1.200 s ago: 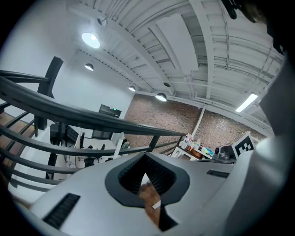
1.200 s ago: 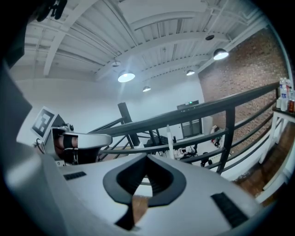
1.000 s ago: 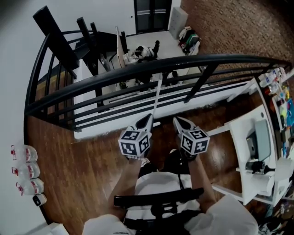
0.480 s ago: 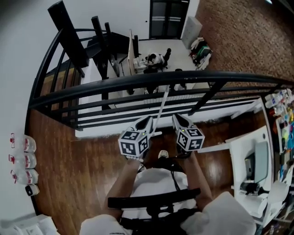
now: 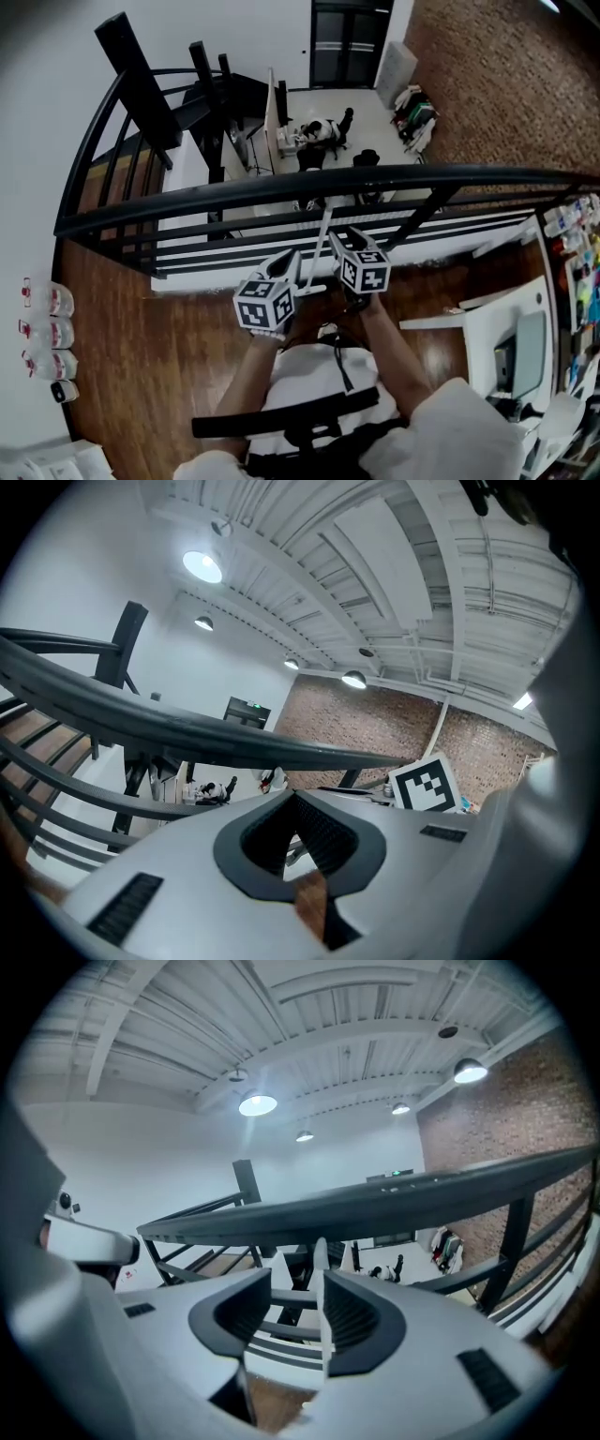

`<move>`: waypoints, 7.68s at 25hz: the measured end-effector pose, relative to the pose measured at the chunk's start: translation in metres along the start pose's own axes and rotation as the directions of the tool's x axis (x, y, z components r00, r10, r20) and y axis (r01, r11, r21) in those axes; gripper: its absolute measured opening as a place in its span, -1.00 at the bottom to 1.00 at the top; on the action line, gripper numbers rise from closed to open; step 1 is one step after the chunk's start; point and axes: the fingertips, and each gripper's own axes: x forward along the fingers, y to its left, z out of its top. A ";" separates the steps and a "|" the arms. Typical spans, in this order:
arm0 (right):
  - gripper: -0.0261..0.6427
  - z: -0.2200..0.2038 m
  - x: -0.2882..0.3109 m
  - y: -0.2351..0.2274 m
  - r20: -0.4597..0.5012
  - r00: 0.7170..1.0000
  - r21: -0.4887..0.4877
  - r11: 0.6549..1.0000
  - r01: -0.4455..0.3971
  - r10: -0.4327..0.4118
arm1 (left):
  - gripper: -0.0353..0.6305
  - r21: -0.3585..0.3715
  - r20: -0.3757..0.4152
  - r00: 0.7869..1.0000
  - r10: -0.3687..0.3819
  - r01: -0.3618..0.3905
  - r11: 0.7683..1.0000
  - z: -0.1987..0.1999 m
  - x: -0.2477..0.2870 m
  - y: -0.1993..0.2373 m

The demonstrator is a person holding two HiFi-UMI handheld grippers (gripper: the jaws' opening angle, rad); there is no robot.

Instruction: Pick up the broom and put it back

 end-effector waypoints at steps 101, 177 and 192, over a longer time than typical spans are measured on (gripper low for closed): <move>-0.54 0.070 -0.091 0.025 0.128 0.992 -0.143 0.990 0.009 0.010 | -0.93 0.017 0.047 0.998 -0.052 0.051 0.999 0.012 -0.028 -0.015; -0.89 -0.058 -0.181 0.055 0.039 0.996 -0.007 0.997 -0.074 0.075 | -0.93 0.012 0.038 0.999 -0.024 0.023 1.000 -0.072 -0.110 -0.066; -0.89 -0.182 -0.409 -0.018 0.040 0.966 -0.013 0.967 -0.255 0.255 | -0.93 -0.011 0.070 0.981 0.181 -0.180 0.984 -0.246 -0.187 -0.265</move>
